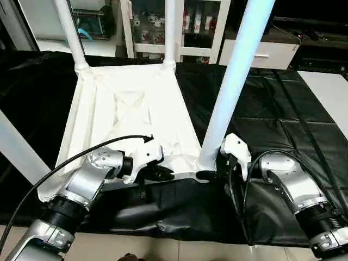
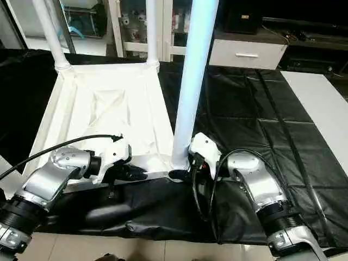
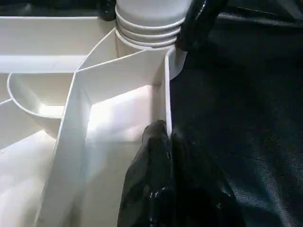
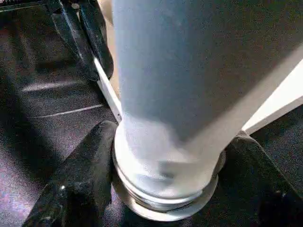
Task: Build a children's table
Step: Rotate leg to tighten
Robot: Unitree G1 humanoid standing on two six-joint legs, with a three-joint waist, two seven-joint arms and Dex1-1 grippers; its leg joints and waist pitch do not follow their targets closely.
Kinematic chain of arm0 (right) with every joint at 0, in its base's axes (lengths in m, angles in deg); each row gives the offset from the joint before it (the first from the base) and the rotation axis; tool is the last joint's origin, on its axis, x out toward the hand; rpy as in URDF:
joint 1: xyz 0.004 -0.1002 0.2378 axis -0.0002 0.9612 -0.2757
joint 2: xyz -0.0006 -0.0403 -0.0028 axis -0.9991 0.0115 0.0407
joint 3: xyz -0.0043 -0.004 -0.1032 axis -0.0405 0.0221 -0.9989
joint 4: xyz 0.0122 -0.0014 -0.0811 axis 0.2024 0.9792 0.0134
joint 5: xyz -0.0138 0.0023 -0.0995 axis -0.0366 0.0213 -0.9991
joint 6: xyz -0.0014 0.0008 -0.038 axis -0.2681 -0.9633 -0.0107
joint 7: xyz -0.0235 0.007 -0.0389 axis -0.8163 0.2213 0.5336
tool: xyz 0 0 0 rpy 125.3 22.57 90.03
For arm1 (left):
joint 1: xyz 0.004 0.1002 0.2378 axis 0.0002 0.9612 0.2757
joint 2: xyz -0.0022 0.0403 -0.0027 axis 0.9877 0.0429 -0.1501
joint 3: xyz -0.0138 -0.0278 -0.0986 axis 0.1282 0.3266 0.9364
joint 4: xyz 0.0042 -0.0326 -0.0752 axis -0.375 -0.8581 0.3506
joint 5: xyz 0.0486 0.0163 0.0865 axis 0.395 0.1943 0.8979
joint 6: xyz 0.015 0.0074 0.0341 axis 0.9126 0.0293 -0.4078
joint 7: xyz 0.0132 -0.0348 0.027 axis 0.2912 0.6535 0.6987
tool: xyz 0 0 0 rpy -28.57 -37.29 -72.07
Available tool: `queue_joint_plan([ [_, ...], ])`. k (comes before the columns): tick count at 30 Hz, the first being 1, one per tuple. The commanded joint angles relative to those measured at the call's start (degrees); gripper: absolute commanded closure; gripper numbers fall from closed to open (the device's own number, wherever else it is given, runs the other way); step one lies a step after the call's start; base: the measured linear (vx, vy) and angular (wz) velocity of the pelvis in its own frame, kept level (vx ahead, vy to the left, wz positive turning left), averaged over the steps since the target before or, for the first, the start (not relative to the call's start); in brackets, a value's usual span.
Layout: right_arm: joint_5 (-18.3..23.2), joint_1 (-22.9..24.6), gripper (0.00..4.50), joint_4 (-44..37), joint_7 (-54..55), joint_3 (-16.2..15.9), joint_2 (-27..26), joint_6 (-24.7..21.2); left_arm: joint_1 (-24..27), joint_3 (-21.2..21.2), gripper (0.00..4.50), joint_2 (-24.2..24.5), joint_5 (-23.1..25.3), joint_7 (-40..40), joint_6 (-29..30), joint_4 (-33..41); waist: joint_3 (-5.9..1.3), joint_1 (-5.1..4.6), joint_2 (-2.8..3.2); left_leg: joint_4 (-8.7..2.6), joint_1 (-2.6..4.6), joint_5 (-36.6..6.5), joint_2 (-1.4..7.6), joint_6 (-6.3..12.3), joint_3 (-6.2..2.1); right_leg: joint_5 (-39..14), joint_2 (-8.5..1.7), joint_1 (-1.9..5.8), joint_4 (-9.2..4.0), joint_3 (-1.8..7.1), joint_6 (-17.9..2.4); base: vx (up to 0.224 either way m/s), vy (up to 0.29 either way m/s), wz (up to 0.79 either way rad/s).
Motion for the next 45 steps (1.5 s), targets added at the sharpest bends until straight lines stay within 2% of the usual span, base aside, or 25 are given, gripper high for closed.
queue_joint_plan([
  [1, 0.18, -0.16, 1.76, 0.16, -0.59, -0.26, -0.12, -0.08, 0.75, -1.53, 4.50, 0.10, 0.16, -0.79, 0.71, 0.18, -3.24, -0.13, -0.34, -3.90, 1.20, -10.41, 2.29, 3.41, -0.90, -4.04, -2.52, 2.26, -4.08, 2.14, -14.24, 0.000, 0.000, 0.00],
  [4, 0.50, 0.49, 1.76, 0.42, -0.12, 0.26, -0.58, -0.17, 0.99, -1.56, 4.50, 0.15, 0.32, -0.50, 0.78, 0.12, -3.23, -0.14, -0.31, -3.90, 1.17, -10.59, 2.29, 3.41, -0.89, -4.34, -2.54, 2.29, -4.12, 2.16, -14.32, 0.000, 0.000, 0.00],
  [7, -1.84, -0.59, 1.76, 5.03, 8.49, 1.74, -3.68, 0.90, 0.50, -0.96, 4.50, -1.51, 1.57, 3.51, -0.18, -2.15, -3.09, -0.44, -0.16, -4.06, 1.11, -11.55, 2.26, 2.54, -0.91, -5.82, -2.54, 2.11, -4.29, 2.16, -14.31, 0.000, 0.000, 0.00],
  [9, -2.82, -1.21, 1.76, 7.37, 13.32, 2.53, -5.47, 0.99, -0.19, -0.41, 4.50, -2.91, 2.16, 6.34, -0.18, -3.95, -2.83, -0.94, -0.30, -4.42, 1.23, -14.96, 2.15, 0.81, -1.04, -10.93, -2.54, 1.95, -4.78, 2.13, -13.26, 0.000, 0.000, 0.00],
  [11, -3.42, -2.63, 1.76, 12.28, 23.76, 4.74, -10.38, 0.14, -2.26, 1.60, 4.50, -7.32, 2.23, 13.28, 0.42, -8.39, -2.52, -1.53, -0.36, -4.62, 1.59, -18.88, 2.06, -0.83, -1.16, -17.58, -2.54, 1.47, -5.48, 2.20, -11.60, 0.000, 0.000, 0.00],
  [12, -3.39, -2.73, 1.76, 12.52, 24.34, 4.88, -10.71, 0.05, -2.42, 1.71, 4.50, -7.60, 2.23, 13.68, 0.42, -8.68, -2.29, -1.94, -0.50, -4.70, 1.67, -21.89, 1.90, -1.92, -1.45, -23.03, -2.67, 1.34, -5.95, 2.08, -10.17, 0.000, 0.000, 0.00],
  [14, -3.08, -4.04, 1.76, 15.36, 31.29, 6.33, -14.69, -0.87, -4.49, 2.75, 4.50, -10.97, 2.50, 18.83, 0.21, -12.35, -2.18, -2.02, -0.48, -4.85, 2.13, -24.91, 1.89, -2.73, -1.91, -29.31, -2.95, 0.86, -6.76, 2.06, -7.57, 0.000, 0.000, 0.00],
  [15, -3.27, -4.36, 1.76, 15.97, 32.79, 6.46, -15.62, -0.60, -5.06, 2.77, 4.50, -11.67, 2.84, 20.11, 0.09, -13.18, -2.20, -2.14, -0.49, -4.88, 2.07, -25.34, 1.89, -2.83, -2.03, -30.07, -2.97, 0.91, -6.81, 2.01, -7.06, 0.000, 0.000, 0.00],
  [17, -4.25, -6.03, 1.76, 18.82, 38.84, 6.88, -19.13, 0.65, -7.14, 3.49, 4.50, -14.52, 3.56, 25.18, 0.02, -15.99, -2.40, -2.22, -0.39, -5.11, 1.85, -24.93, 1.96, -2.71, -2.17, -28.90, -2.95, 1.11, -6.83, 1.97, -6.44, 0.000, 0.000, 0.00],
  [18, -4.33, -6.19, 1.77, 19.09, 39.36, 6.92, -19.40, 0.73, -7.31, 3.58, 4.50, -14.74, 3.64, 25.66, -0.01, -16.23, -2.43, -2.38, -0.22, -5.22, 2.07, -25.06, 1.95, -2.82, -2.10, -27.39, -2.82, 0.88, -6.93, 1.93, -6.88, 0.000, 0.000, 0.00],
  [20, -4.87, -8.28, 1.77, 22.56, 46.18, 7.78, -23.21, 1.55, -9.61, 4.88, 4.50, -17.65, 5.27, 33.60, -0.82, -19.41, -2.46, -2.39, -0.10, -5.34, 2.18, -24.53, 1.96, -2.67, -1.96, -24.01, -2.72, 0.69, -6.84, 2.06, -8.04, 0.000, 0.000, 0.00],
  [23, -4.05, -10.87, 1.77, 26.85, 54.39, 10.77, -27.61, 2.28, -11.85, 6.64, 4.50, -20.47, 6.56, 40.97, -1.16, -22.90, -2.50, -2.34, -0.20, -5.15, 2.69, -26.10, 1.73, -2.46, -1.88, -24.97, -2.70, 0.36, -7.08, 2.15, -8.06, 0.000, 0.000, 0.00],
  [28, -5.58, -12.53, 1.77, 29.30, 54.34, 9.16, -29.92, 4.39, -12.78, 7.37, 4.50, -21.71, 7.33, 45.04, -2.49, -24.79, -2.72, -1.80, -0.36, -5.31, 2.09, -23.60, 1.79, -0.91, -1.70, -19.86, -2.74, 0.82, -6.73, 2.31, -8.22, 0.000, 0.000, 0.00],
  [31, -3.27, -12.55, 1.77, 29.19, 51.13, 10.75, -30.24, 5.44, -12.44, 7.89, 4.50, -21.17, 7.00, 44.38, -3.05, -24.03, -2.75, -1.67, -0.42, -5.23, 1.84, -21.66, 1.75, 0.22, -1.52, -18.54, -2.82, 1.02, -6.60, 2.41, -8.49, 0.000, 0.000, 0.00],
  [32, -2.30, -12.37, 1.77, 28.52, 49.34, 11.52, -30.15, 6.53, -12.23, 8.10, 4.50, -20.72, 6.88, 43.41, -3.42, -23.63, -2.83, -1.47, -0.75, -5.12, 1.84, -20.96, 1.81, 0.91, -1.43, -18.07, -2.96, 1.13, -6.52, 2.48, -8.65, 0.000, 0.000, 0.00],
  [34, -1.16, -11.74, 1.08, 26.30, 46.45, 12.25, -29.38, 8.36, -11.49, 8.18, 4.50, -19.61, 6.58, 40.73, -3.82, -22.38, -2.99, -1.29, -0.69, -5.10, 1.53, -18.43, 1.92, 1.62, -1.37, -15.73, -2.99, 1.40, -6.29, 2.50, -9.13, 0.000, 0.000, 0.00],
  [36, -0.87, -11.59, 1.06, 25.72, 45.81, 12.35, -29.13, 8.60, -11.27, 8.14, 4.50, -19.29, 6.47, 40.34, -3.74, -22.04, -3.07, -1.19, -0.69, -5.01, 1.40, -17.06, 2.01, 2.22, -1.28, -13.86, -2.95, 1.49, -6.08, 2.49, -9.68, 0.000, 0.000, 0.00],
  [37, -0.59, -11.27, 0.98, 24.58, 44.53, 12.18, -28.50, 8.64, -10.79, 7.80, 4.50, -18.67, 6.19, 38.65, -4.34, -21.27, -3.11, -1.54, -0.75, -5.05, 0.74, -15.76, 1.84, 2.91, -1.36, -12.79, -2.84, 1.91, -5.81, 2.36, -9.98, 0.000, 0.000, 0.00],
  [38, 0.28, -10.47, 0.86, 21.78, 40.33, 11.53, -26.83, 8.06, -9.59, 7.00, 4.50, -17.17, 5.66, 34.82, -4.55, -19.49, -3.52, -1.93, -0.55, -4.97, -0.27, -12.46, 1.71, 3.10, -1.70, -9.26, -2.85, 2.83, -5.11, 2.15, -9.93, 0.000, 0.000, 0.00],
  [39, 1.09, -9.66, 0.73, 19.11, 36.52, 10.81, -25.16, 7.19, -8.57, 6.24, 4.50, -15.82, 5.28, 31.44, -4.93, -18.03, -3.72, -1.88, -0.46, -4.95, -0.43, -11.03, 1.77, 3.49, -1.84, -7.27, -2.79, 2.97, -4.86, 1.95, -9.88, 0.018, -0.024, -0.19],
  [40, 1.09, -9.66, 0.64, 19.11, 36.52, 10.81, -25.16, 7.19, -8.57, 6.24, 4.50, -15.82, 5.28, 31.44, -4.93, -18.03, -4.05, -2.01, -0.43, -4.21, -0.18, -7.45, 1.79, 4.91, -1.62, -1.33, -2.69, 2.67, -4.26, 1.92, -11.07, 0.000, 0.000, 0.00],
  [41, 2.26, -8.98, 0.60, 16.88, 32.75, 10.30, -23.65, 5.56, -7.68, 5.77, 4.50, -14.81, 4.73, 28.61, -4.80, -16.76, -4.15, -2.07, -0.41, -3.65, 0.34, -4.54, 1.82, 6.60, -1.25, 5.03, -2.52, 2.52, -3.82, 2.01, -13.79, 0.000, 0.000, 0.00],
  [42, 2.84, -8.22, 0.53, 14.65, 28.80, 9.53, -21.54, 4.61, -6.72, 5.14, 4.50, -13.52, 4.19, 25.41, -5.16, -15.44, -4.15, -2.07, -0.41, -3.65, 0.34, -4.54, 1.82, 6.60, -1.25, 5.03, -2.52, 2.52, -3.82, 2.01, -13.79, 0.066, -0.023, 0.00],
  [43, 3.33, -7.33, 0.42, 12.30, 23.95, 8.64, -18.98, 3.22, -5.53, 4.30, 4.50, -11.95, 3.32, 21.26, -5.85, -13.80, -4.09, -1.90, -0.32, -3.37, 0.16, -2.57, 1.82, 8.91, -1.01, 10.09, -2.41, 2.59, -3.37, 1.92, -16.03, 0.000, 0.000, 0.00],
  [45, 3.46, -6.90, 0.22, 11.31, 21.66, 8.28, -17.81, 2.53, -4.91, 3.87, 4.50, -11.21, 2.81, 19.28, -6.16, -12.91, -3.89, -1.88, -0.32, -3.37, 0.41, -4.22, 1.93, 9.59, -0.74, 8.20, -2.39, 2.33, -3.61, 1.95, -17.06, 0.000, 0.000, 0.00],
])
